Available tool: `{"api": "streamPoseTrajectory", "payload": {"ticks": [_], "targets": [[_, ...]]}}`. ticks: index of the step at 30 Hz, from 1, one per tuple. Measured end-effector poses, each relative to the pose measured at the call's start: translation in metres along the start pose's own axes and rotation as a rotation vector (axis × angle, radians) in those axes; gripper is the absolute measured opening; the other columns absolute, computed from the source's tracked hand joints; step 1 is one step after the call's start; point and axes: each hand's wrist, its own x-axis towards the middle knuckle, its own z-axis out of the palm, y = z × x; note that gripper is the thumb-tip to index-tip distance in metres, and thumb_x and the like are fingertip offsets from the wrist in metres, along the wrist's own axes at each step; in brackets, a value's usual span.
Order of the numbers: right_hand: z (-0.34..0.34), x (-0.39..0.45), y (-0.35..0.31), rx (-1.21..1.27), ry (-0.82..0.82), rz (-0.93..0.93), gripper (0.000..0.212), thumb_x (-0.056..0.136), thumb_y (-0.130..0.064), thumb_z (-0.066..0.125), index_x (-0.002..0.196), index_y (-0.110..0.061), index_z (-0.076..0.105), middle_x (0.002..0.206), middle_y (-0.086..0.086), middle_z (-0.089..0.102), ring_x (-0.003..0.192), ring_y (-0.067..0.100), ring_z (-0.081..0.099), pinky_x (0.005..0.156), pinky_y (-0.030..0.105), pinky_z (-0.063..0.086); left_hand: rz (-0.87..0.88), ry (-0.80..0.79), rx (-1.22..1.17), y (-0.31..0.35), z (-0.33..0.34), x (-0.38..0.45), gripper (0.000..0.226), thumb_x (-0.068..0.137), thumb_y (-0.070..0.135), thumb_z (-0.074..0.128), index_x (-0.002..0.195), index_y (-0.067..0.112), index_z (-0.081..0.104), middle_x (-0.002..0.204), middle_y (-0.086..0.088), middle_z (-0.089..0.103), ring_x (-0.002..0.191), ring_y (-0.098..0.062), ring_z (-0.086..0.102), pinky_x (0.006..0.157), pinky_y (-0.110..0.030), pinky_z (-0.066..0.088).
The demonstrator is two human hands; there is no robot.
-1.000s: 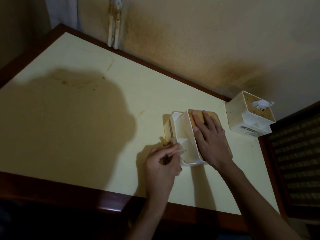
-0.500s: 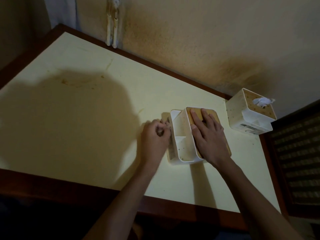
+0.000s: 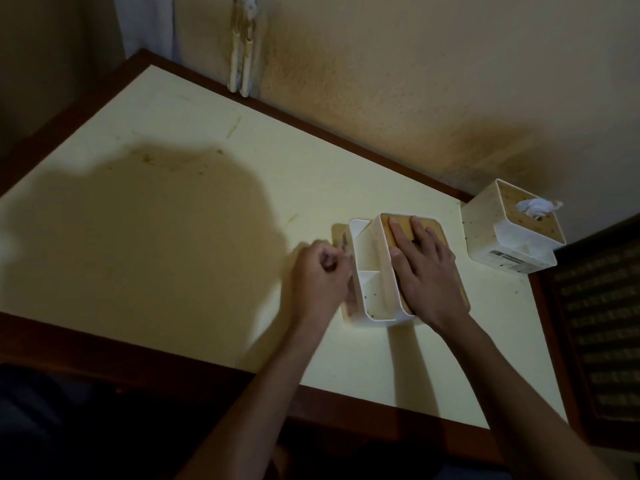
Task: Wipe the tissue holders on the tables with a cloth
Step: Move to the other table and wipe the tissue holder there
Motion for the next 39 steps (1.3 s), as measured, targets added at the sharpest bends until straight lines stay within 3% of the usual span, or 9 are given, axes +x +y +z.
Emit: {"api": "streamPoseTrajectory", "payload": {"ticks": [3, 7, 10, 15, 19, 25, 30, 36, 39], "targets": [[-0.005, -0.002, -0.007, 0.076, 0.014, 0.018, 0.06, 0.089, -0.063, 0.003, 0.147, -0.049, 0.012, 0.16, -0.007, 0.012, 0.147, 0.016, 0.005, 0.115, 0.055, 0.013, -0.081, -0.004, -0.169, 0.028, -0.001, 0.03, 0.02, 0.083, 0.028, 0.07, 0.07, 0.021, 0.057, 0.061, 0.002, 0.064, 0.051, -0.015, 0.059, 0.05, -0.038, 0.056], [-0.01, -0.004, -0.01, 0.117, -0.006, 0.041, 0.061, 0.086, -0.067, 0.005, 0.145, -0.053, 0.013, 0.16, -0.008, 0.012, 0.147, 0.016, 0.004, 0.116, 0.051, 0.012, -0.029, -0.072, -0.22, 0.055, -0.001, 0.042, 0.012, 0.084, 0.018, 0.067, 0.074, 0.013, 0.06, 0.059, 0.007, 0.058, 0.05, -0.001, 0.052, 0.045, -0.018, 0.043], [-0.014, -0.007, -0.013, 0.122, 0.002, 0.038, 0.058, 0.086, -0.064, 0.008, 0.143, -0.054, 0.012, 0.16, -0.007, 0.012, 0.147, 0.016, 0.005, 0.117, 0.049, 0.011, -0.05, -0.122, -0.173, 0.049, 0.004, 0.038, 0.011, 0.083, 0.016, 0.066, 0.079, 0.006, 0.061, 0.058, 0.005, 0.06, 0.047, -0.004, 0.051, 0.044, -0.02, 0.044], [-0.018, -0.006, -0.016, 0.153, 0.008, 0.057, 0.059, 0.084, -0.066, 0.007, 0.141, -0.055, 0.013, 0.16, -0.008, 0.012, 0.146, 0.015, 0.006, 0.117, 0.047, 0.01, 0.155, -0.224, -0.054, 0.05, 0.003, 0.04, 0.013, 0.084, 0.02, 0.069, 0.095, 0.019, 0.063, 0.09, 0.004, 0.065, 0.074, -0.006, 0.064, 0.051, -0.014, 0.046], [-0.015, -0.006, -0.013, 0.131, 0.003, 0.047, 0.056, 0.085, -0.065, 0.005, 0.139, -0.057, 0.009, 0.16, -0.008, 0.011, 0.146, 0.016, 0.005, 0.117, 0.047, 0.01, 0.347, -0.2, 0.252, 0.049, 0.011, 0.044, 0.012, 0.086, 0.018, 0.065, 0.091, 0.025, 0.072, 0.092, 0.004, 0.063, 0.081, -0.006, 0.061, 0.064, -0.008, 0.043], [0.0, 0.003, 0.001, 0.048, 0.012, -0.004, 0.058, 0.092, -0.063, 0.003, 0.148, -0.049, 0.017, 0.16, -0.009, 0.014, 0.148, 0.015, 0.005, 0.116, 0.051, 0.014, 0.6, -0.199, 0.381, 0.031, 0.002, 0.042, 0.018, 0.08, 0.022, 0.067, 0.094, 0.016, 0.077, 0.099, 0.0, 0.071, 0.093, -0.013, 0.066, 0.084, -0.027, 0.051], [0.008, 0.006, 0.009, -0.029, -0.025, -0.023, 0.067, 0.088, -0.067, -0.01, 0.147, -0.049, 0.015, 0.16, -0.014, 0.009, 0.148, 0.014, -0.001, 0.115, 0.05, 0.014, 0.635, -0.379, 0.533, 0.022, -0.008, 0.048, 0.05, 0.066, 0.023, 0.082, 0.114, 0.014, 0.07, 0.119, -0.005, 0.064, 0.104, -0.024, 0.063, 0.095, -0.031, 0.046], [-0.008, -0.003, -0.008, 0.117, 0.021, 0.035, 0.061, 0.089, -0.064, 0.006, 0.147, -0.05, 0.016, 0.16, -0.008, 0.011, 0.147, 0.015, 0.004, 0.117, 0.049, 0.01, 0.791, -0.36, 0.522, 0.019, -0.011, 0.065, 0.04, 0.078, 0.041, 0.061, 0.107, 0.016, 0.073, 0.091, -0.007, 0.065, 0.088, -0.014, 0.066, 0.083, -0.017, 0.048], [-0.012, -0.005, -0.012, 0.118, 0.01, 0.044, 0.062, 0.087, -0.064, 0.006, 0.147, -0.049, 0.016, 0.16, -0.007, 0.01, 0.147, 0.016, 0.004, 0.117, 0.049, 0.009, 0.712, -0.368, 0.542, 0.032, -0.003, 0.059, 0.029, 0.085, 0.026, 0.066, 0.111, 0.016, 0.071, 0.091, -0.011, 0.063, 0.086, -0.02, 0.063, 0.082, -0.029, 0.051]]}}
